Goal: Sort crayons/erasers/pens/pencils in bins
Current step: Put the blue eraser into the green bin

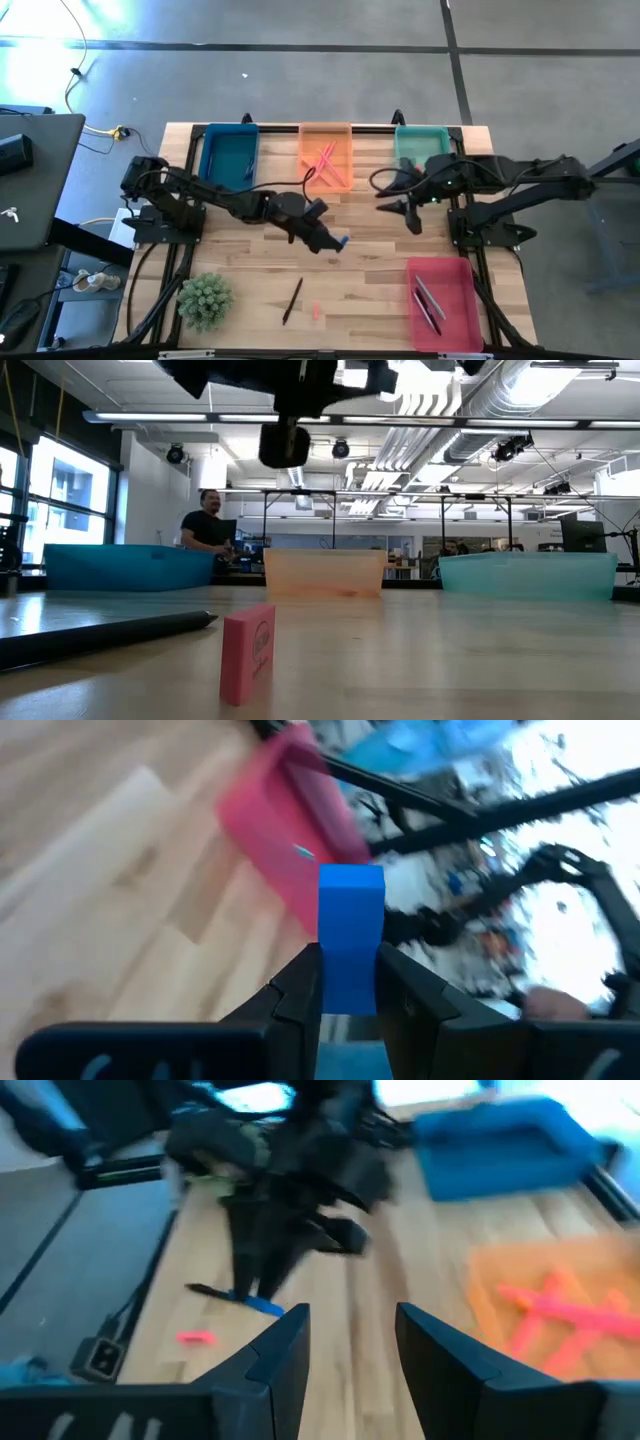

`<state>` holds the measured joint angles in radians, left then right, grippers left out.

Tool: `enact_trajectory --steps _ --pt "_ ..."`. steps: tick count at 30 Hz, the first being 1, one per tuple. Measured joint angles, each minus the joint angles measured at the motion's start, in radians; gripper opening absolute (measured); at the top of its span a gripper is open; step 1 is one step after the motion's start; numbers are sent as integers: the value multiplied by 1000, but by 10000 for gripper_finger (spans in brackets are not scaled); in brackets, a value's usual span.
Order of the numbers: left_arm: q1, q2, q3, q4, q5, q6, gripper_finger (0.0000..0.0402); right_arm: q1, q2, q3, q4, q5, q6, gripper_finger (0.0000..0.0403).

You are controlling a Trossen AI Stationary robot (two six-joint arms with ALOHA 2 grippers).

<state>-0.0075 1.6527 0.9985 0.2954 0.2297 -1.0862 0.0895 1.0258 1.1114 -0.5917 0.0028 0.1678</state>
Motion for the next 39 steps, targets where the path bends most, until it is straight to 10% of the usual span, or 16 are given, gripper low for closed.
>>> enact_trajectory --steps 18,39 --pt "141 -2 0 190 437 16 69 0 164 0 275 -254 -176 142" --pt "173 -2 3 317 523 -18 69 0 274 1 377 -312 -169 142"
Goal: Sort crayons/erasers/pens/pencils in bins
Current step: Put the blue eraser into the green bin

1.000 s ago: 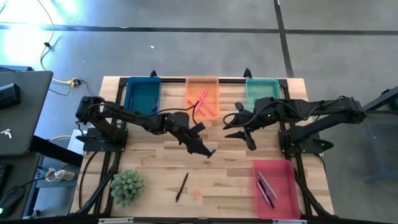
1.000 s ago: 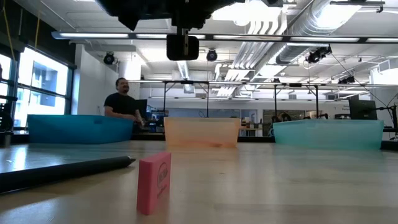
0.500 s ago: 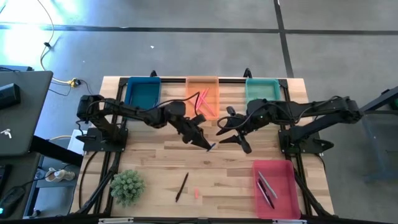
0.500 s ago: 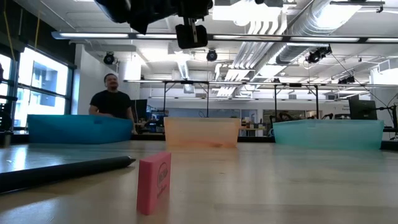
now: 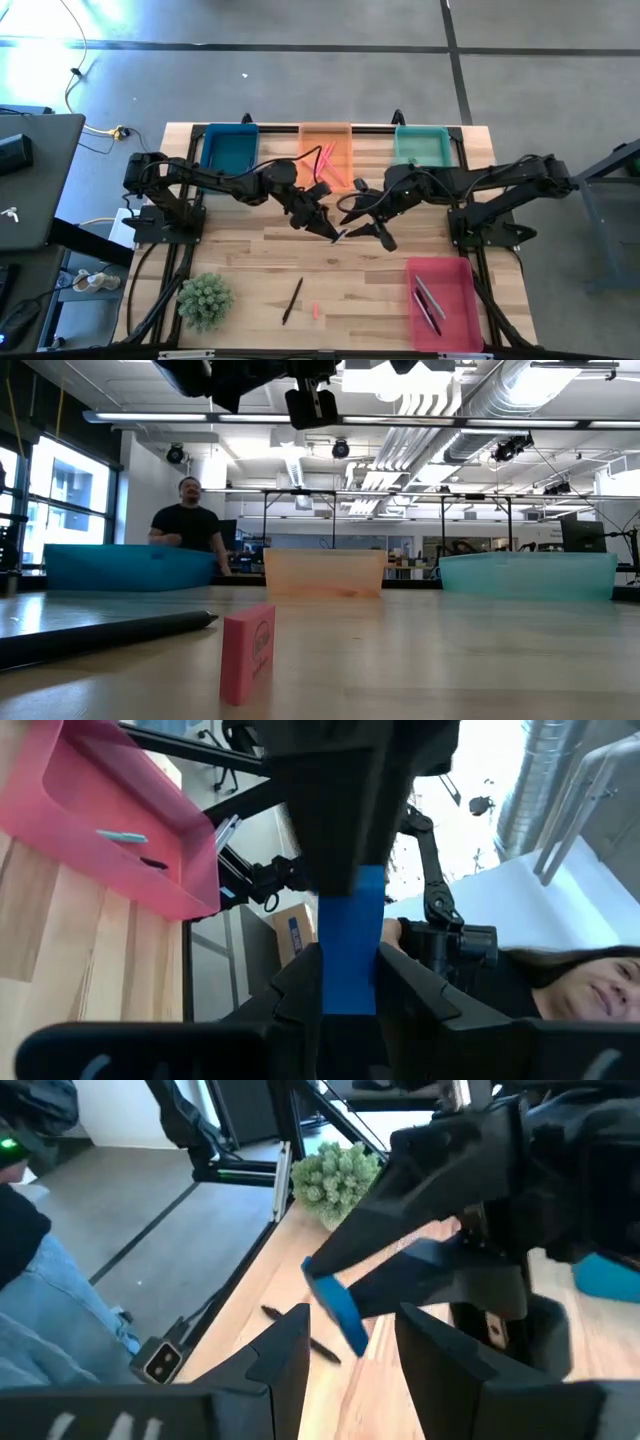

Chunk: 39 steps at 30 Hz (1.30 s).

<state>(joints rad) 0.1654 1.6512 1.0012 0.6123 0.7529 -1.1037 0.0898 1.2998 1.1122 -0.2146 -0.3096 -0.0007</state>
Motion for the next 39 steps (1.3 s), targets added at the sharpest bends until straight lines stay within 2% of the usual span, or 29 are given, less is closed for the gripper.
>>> enact_trajectory --steps 9,20,27,30,34,39 --pt "0 0 0 22 1 -11 69 -1 38 0 58 -41 17 132" --pt "0 0 0 14 6 -4 69 -5 40 0 51 -51 27 11" --pt "0 0 -1 9 -9 0 70 -5 40 0 34 -48 69 16" --pt "-1 0 -2 5 -27 46 78 -5 39 0 24 -47 77 8" --pt "-7 0 -2 -9 -53 140 103 -5 39 0 14 -41 98 5" --pt "-10 0 -1 -55 -143 215 146 -6 24 0 -53 -32 117 5"
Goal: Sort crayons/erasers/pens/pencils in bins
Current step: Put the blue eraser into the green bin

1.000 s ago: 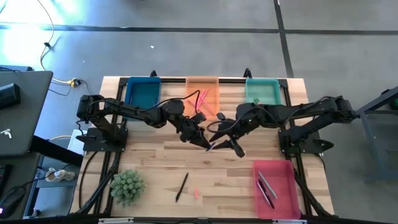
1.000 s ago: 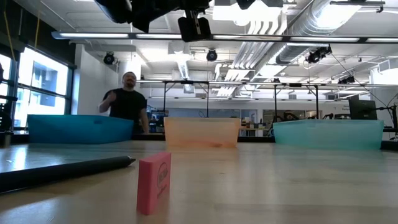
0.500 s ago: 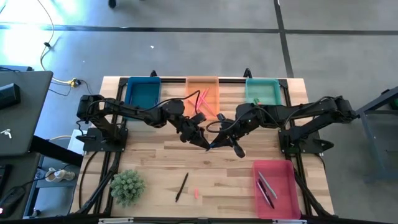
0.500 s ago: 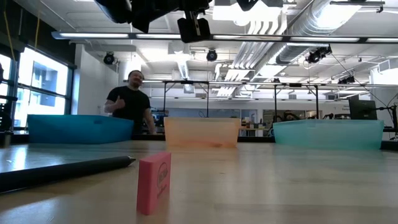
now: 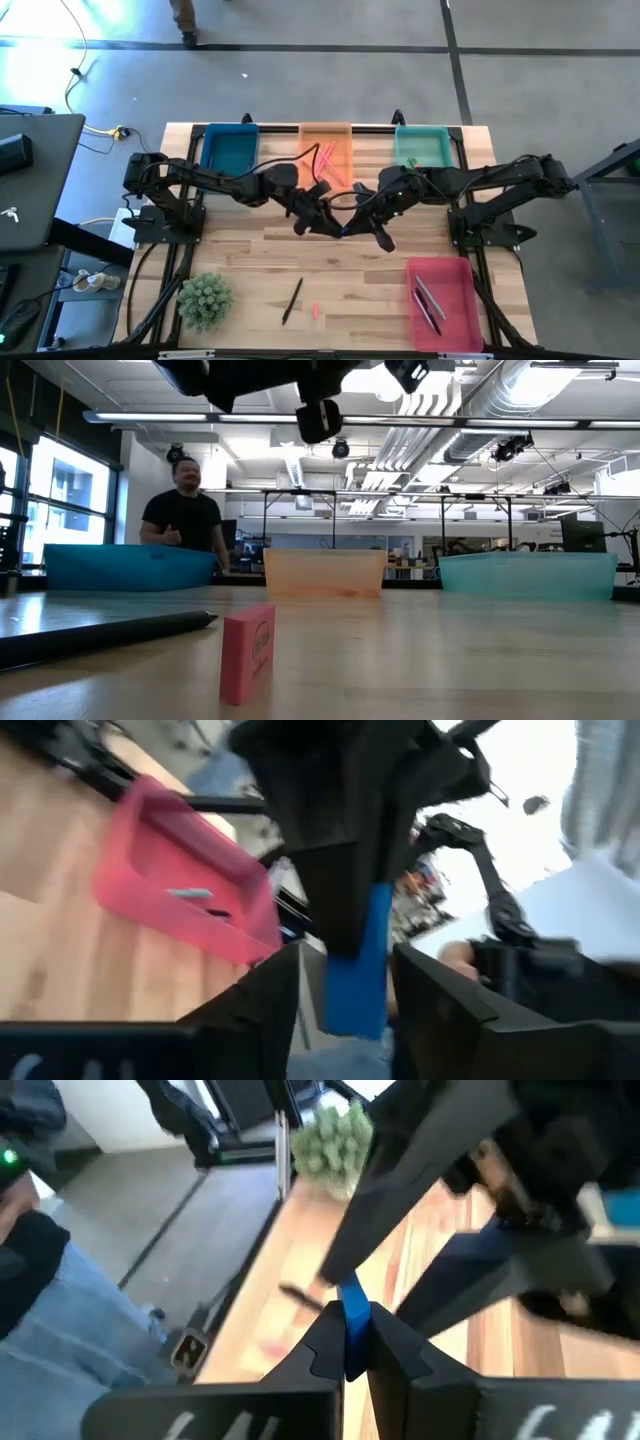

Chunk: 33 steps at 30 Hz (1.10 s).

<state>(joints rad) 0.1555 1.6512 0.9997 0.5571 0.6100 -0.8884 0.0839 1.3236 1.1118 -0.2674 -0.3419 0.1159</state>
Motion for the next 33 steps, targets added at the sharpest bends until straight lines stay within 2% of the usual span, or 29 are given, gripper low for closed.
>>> enact_trajectory --steps 4,7,15,26,33 --pt "13 0 1 -30 -50 2 174 -6 -38 0 -91 38 0 5" --pt "24 0 1 -33 -50 3 185 -15 -81 0 -190 115 -9 5" --pt "29 0 1 -38 -68 53 181 -85 -197 0 -425 309 -38 5" --pt "27 0 1 -56 -125 55 168 -292 -316 -2 -660 627 -5 5" --pt "27 0 1 -82 -128 55 168 -464 -351 -118 -678 665 61 5"
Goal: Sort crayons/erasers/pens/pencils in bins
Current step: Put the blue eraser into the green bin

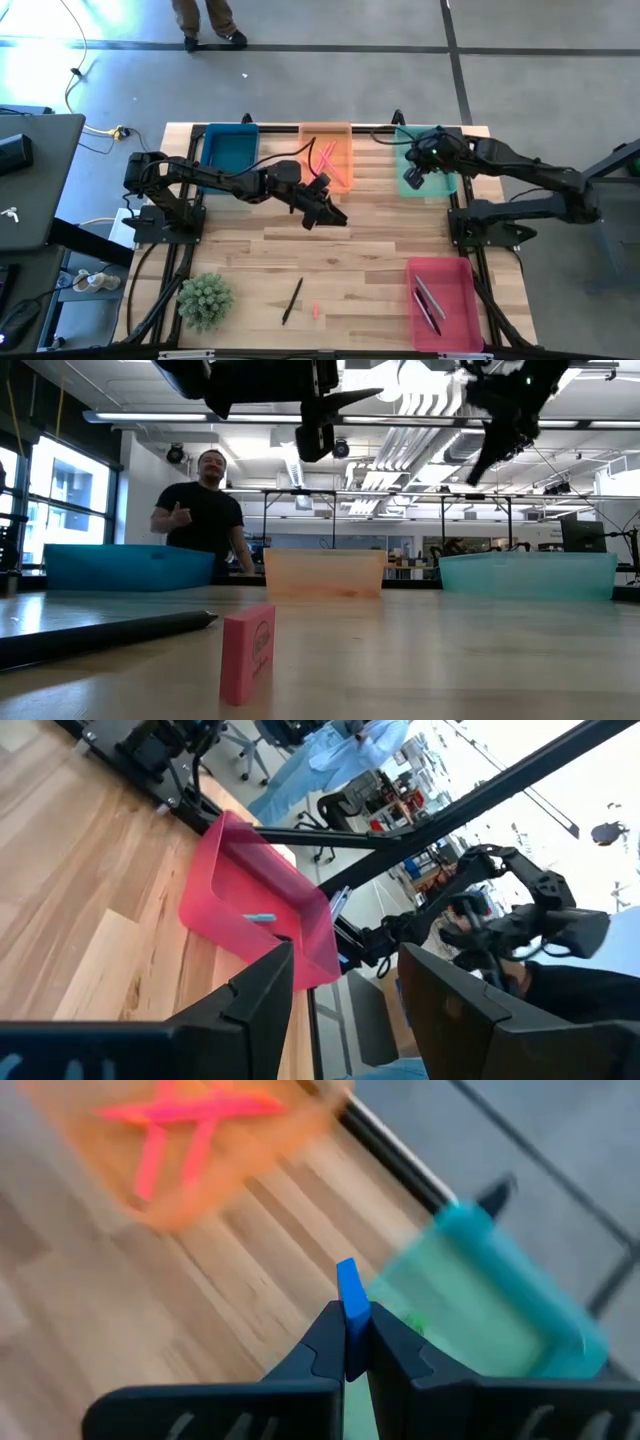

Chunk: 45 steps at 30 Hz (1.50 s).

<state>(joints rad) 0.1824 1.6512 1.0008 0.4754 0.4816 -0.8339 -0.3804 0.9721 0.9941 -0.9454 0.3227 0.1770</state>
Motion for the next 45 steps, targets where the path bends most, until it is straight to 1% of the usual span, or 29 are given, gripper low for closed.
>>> enact_trajectory --steps 3,10,14,18,20,23,25,32,39,45 --pt "0 0 0 -22 -1 0 168 -63 -2 -57 1 -28 31 5" --pt "-5 0 0 -67 -5 0 168 -199 -3 -152 22 -172 63 5" --pt "-22 0 0 -99 -27 0 168 -273 -3 -208 39 -270 93 5" --pt "-43 0 0 -164 -50 0 168 -327 -3 -272 71 -369 123 5" --pt "-55 0 0 -210 -52 0 168 -345 -3 -301 84 -400 138 5" --pt "-74 0 0 -284 -67 -14 168 -364 -3 -332 104 -410 139 5" --pt "-90 0 0 -335 -94 -24 168 -374 -2 -345 116 -410 139 5" --pt "-152 0 0 -463 -172 -65 168 -415 0 -356 176 -411 135 5" --pt "-238 0 0 -576 -185 -147 168 -432 61 -356 174 -414 129 5" --pt "-318 0 0 -713 -235 -248 168 -432 118 -356 193 -480 102 5"
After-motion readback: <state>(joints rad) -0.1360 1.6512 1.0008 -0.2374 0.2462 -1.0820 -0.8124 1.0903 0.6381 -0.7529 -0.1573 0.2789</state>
